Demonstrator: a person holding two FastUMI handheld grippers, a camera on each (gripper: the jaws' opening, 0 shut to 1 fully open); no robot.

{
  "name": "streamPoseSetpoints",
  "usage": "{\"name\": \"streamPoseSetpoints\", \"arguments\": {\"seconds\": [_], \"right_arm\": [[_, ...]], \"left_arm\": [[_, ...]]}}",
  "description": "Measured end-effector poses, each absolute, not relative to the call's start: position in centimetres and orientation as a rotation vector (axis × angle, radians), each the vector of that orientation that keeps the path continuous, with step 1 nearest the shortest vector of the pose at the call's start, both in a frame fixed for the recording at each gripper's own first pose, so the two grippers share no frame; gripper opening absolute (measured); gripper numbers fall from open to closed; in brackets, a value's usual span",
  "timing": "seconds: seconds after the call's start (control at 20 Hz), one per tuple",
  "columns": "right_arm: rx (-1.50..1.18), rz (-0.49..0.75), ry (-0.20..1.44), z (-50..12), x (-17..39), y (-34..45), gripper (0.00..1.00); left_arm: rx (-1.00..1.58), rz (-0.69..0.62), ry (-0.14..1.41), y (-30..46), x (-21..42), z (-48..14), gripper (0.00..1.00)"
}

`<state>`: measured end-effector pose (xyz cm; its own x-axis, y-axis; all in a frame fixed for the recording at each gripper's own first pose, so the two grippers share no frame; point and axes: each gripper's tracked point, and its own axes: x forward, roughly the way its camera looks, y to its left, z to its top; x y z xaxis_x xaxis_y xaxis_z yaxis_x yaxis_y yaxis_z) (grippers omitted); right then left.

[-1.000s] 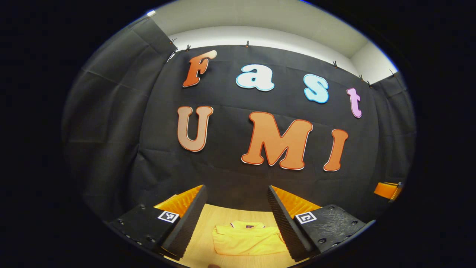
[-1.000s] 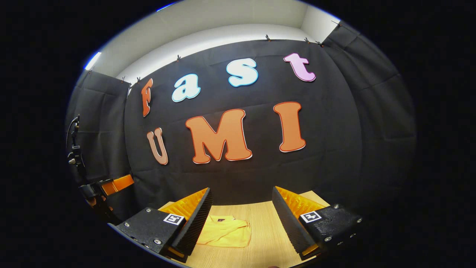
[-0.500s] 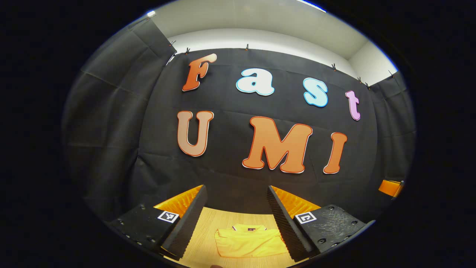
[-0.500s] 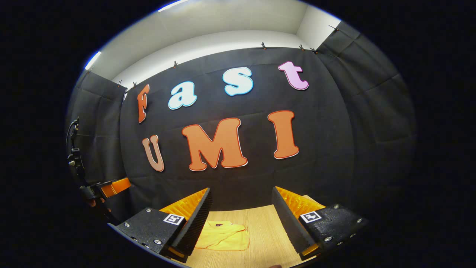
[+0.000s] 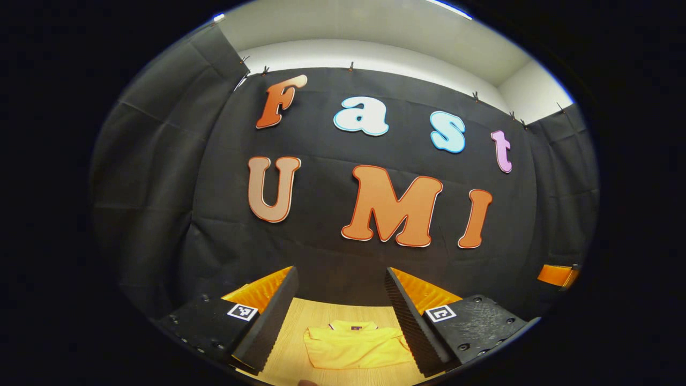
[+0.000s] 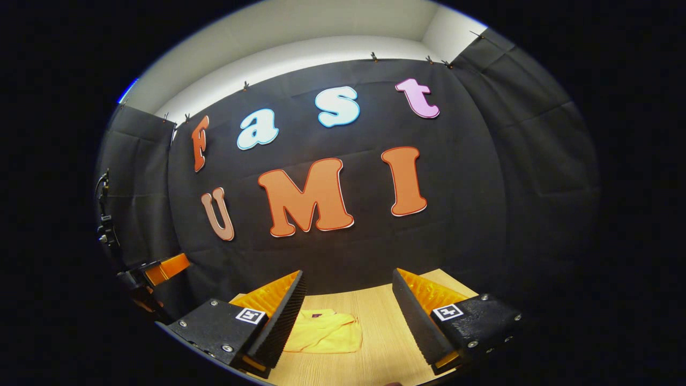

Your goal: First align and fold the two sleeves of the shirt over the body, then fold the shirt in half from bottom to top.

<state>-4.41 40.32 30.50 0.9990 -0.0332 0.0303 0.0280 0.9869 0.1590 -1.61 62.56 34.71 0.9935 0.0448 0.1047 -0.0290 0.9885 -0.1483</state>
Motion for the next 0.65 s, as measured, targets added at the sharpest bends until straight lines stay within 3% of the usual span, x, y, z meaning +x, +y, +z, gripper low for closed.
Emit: {"name": "streamPoseSetpoints", "arguments": {"seconds": [0.65], "right_arm": [[0.117, -0.014, -0.075, 31.0, -4.1, 40.8, 0.98]], "left_arm": [[-0.103, 0.028, -0.084, 61.9, -2.9, 33.8, 0.98]]}}
